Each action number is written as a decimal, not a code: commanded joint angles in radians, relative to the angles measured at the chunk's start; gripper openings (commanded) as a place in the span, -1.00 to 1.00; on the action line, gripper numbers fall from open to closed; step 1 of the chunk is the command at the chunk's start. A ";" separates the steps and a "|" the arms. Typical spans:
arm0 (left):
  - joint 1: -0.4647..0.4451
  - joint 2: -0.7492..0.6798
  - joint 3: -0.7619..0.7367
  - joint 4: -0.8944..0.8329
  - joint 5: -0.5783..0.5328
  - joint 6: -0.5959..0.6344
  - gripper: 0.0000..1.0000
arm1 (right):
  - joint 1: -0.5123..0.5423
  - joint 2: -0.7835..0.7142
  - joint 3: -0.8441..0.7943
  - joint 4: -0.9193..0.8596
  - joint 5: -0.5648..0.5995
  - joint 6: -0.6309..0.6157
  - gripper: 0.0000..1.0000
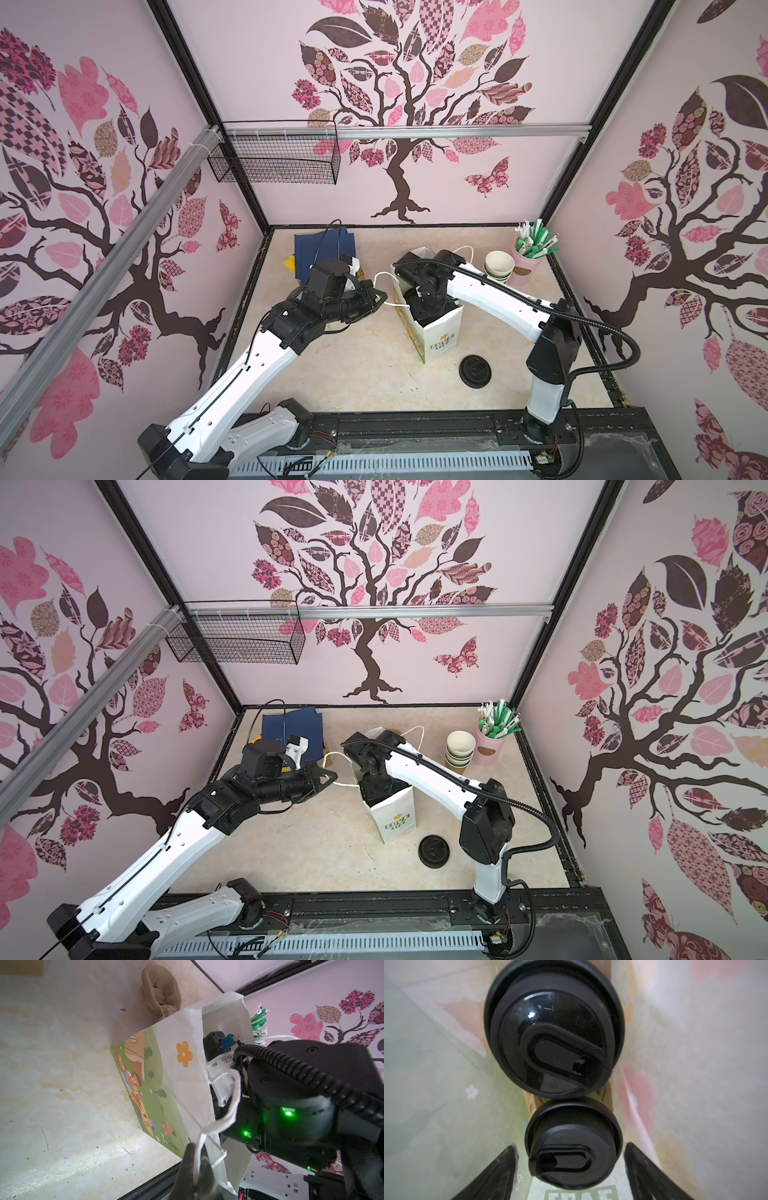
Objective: Pack the takeout coffee
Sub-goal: 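Push the green cup down with the right gripper while the left holds the handle, then open the right gripper and lift it out of the bag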
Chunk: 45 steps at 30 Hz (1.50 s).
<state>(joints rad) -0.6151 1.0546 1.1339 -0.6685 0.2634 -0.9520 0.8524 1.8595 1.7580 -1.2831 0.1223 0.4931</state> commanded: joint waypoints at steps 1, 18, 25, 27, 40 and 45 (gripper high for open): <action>-0.015 0.006 0.057 0.031 0.012 0.022 -1.00 | 0.018 -0.025 0.017 -0.053 0.042 0.016 0.72; -0.025 -0.011 0.121 -0.011 -0.045 0.021 -1.00 | 0.011 -0.112 -0.023 0.012 -0.041 0.014 0.82; -0.026 -0.021 0.097 -0.023 -0.040 0.014 -1.00 | -0.002 -0.125 -0.039 0.017 -0.052 0.020 0.69; -0.030 -0.013 0.109 -0.020 -0.035 0.019 -1.00 | 0.004 -0.116 -0.035 0.009 -0.034 0.015 0.65; -0.040 0.017 0.130 -0.011 -0.023 0.034 -1.00 | 0.019 -0.085 -0.020 0.018 -0.014 0.007 0.44; -0.040 0.022 0.138 -0.008 -0.023 0.037 -1.00 | 0.024 -0.079 -0.013 0.016 0.003 0.005 0.38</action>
<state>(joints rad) -0.6506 1.0725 1.2137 -0.6899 0.2337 -0.9371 0.8696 1.7676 1.7153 -1.2446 0.0902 0.4900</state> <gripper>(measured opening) 0.049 0.696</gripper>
